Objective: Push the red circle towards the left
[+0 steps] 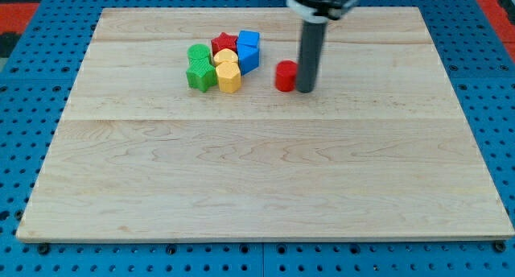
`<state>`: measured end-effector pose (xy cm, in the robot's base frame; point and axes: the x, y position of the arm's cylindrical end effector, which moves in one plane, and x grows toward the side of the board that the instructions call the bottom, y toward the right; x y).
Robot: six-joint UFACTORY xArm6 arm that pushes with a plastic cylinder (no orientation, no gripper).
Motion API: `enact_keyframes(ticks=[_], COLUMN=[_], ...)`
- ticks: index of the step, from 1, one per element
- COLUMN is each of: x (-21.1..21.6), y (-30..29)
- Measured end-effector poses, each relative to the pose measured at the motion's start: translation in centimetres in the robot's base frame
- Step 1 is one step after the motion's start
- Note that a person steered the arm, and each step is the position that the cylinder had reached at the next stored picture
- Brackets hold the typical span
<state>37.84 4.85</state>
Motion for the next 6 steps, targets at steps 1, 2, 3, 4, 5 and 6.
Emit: enact_keyframes(ticks=[1,2,3,4,5,6], x=[-0.2,-0.9,-1.3,-1.3,-1.3,-1.2], y=[0.5,3.0,0.2,-3.1,-5.2,-1.9])
